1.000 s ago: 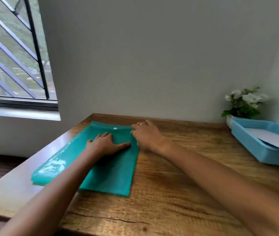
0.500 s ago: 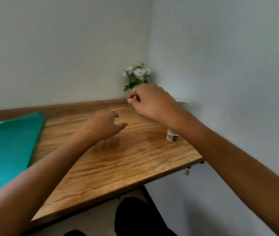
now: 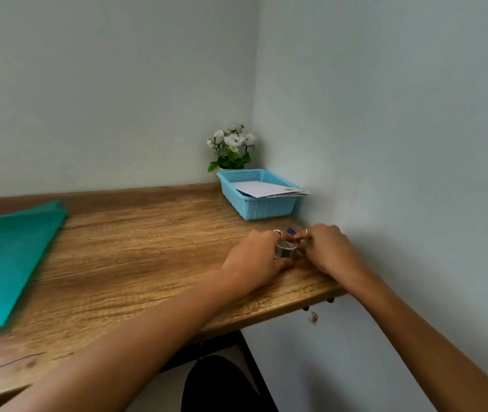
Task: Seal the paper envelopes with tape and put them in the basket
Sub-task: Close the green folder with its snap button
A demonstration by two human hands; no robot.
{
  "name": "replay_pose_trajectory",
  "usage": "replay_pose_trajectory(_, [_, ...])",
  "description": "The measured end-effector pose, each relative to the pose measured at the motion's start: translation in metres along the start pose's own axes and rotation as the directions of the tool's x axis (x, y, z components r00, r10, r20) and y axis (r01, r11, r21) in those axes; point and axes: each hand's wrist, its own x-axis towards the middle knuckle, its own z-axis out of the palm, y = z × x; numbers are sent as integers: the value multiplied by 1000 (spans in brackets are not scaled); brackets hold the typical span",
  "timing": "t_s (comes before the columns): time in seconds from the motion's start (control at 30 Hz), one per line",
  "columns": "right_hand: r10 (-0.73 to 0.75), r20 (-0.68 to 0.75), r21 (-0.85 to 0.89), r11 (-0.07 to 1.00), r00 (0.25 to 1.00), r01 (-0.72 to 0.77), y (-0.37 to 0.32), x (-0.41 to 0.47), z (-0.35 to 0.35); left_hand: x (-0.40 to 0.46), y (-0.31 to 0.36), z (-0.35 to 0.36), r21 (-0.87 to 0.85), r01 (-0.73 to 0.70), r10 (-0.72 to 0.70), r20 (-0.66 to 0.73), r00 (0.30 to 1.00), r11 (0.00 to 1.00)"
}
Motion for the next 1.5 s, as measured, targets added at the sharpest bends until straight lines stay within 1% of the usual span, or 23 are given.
replay_pose_trajectory(0.07, [-13,7,-6,1000,1000,13,2,1,4,-4,1,3,11,5,-5,-33,999,1000])
replay_pose_trajectory(0.23, [-73,18,42,997,997,72,-4,-7,1,-17,6,4,93,59,-48,-116,992,994])
replay_pose_trajectory(0.3, [-126,11,68,990,992,125,-10,-14,-1,-27,8,1,110,89,-72,-150,986,990])
replay_pose_trajectory(0.43, [-229,48,125,967,972,222,-32,-23,-9,-48,5,-17,142,176,-145,-209,967,974])
replay_pose_trajectory(0.5, [-275,59,143,954,960,265,-46,-24,-13,-56,2,-29,150,204,-160,-261,952,967])
replay_pose_trajectory(0.67, [-349,64,217,919,935,328,-79,-18,-15,-67,-11,-58,88,287,-242,-342,908,954])
replay_pose_trajectory(0.87, [-331,31,260,914,943,312,-106,26,-11,-52,-43,-84,2,354,-325,-398,858,935])
replay_pose_trajectory(1.0, [-336,74,236,921,939,311,-126,73,-8,-20,-78,-96,-31,409,-382,-428,819,912])
replay_pose_trajectory(1.1, [-306,140,169,945,942,281,-147,125,9,18,-110,-101,-30,434,-407,-412,815,900])
replay_pose_trajectory(1.27, [-285,286,-16,953,915,302,-179,214,34,85,-166,-106,8,444,-419,-315,852,896])
replay_pose_trajectory(1.4, [-251,458,-133,929,853,345,-192,263,42,123,-209,-103,29,455,-437,-228,870,890])
replay_pose_trajectory(1.5, [-227,532,-150,923,815,355,-197,278,54,135,-231,-96,-30,447,-446,-169,879,894])
